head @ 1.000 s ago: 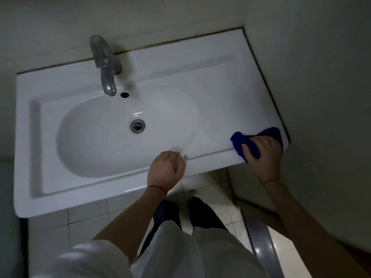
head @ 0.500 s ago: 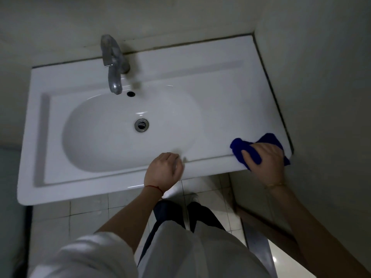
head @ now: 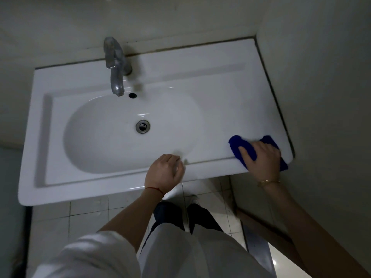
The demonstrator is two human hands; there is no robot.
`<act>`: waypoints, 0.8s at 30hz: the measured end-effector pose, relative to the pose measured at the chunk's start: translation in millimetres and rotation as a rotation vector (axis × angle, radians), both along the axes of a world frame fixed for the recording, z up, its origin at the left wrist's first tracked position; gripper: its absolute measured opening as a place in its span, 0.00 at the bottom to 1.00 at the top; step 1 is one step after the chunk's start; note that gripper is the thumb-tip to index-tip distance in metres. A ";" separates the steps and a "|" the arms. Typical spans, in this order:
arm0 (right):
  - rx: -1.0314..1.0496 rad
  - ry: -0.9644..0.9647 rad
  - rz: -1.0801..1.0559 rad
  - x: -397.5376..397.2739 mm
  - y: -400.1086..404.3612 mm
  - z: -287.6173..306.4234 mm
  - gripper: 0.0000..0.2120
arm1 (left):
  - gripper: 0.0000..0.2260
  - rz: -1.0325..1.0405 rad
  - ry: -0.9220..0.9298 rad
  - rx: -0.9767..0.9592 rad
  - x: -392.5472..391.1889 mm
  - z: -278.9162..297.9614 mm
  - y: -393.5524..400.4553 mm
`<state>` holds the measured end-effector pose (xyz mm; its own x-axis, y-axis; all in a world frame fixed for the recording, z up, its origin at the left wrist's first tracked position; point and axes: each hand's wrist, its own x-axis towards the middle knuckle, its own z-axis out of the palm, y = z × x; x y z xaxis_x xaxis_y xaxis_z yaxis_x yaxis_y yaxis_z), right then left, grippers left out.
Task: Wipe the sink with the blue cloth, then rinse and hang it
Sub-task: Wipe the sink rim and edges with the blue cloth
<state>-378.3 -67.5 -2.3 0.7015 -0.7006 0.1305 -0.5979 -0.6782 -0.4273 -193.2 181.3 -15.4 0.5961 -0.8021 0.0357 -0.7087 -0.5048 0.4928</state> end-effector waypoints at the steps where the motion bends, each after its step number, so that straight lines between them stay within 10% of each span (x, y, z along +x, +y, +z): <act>1: 0.006 0.024 0.005 6.8 12.1 -0.1 0.21 | 0.15 0.006 0.007 0.000 -0.1 0.3 0.5; 6: 0.095 0.090 0.240 32.3 67.0 -1.4 0.22 | 0.16 0.006 0.008 0.004 0.7 2.0 -0.3; 24: -0.044 -0.153 -0.129 274.9 -71.2 25.1 0.26 | 0.21 0.076 -0.141 -0.166 217.9 21.6 -132.8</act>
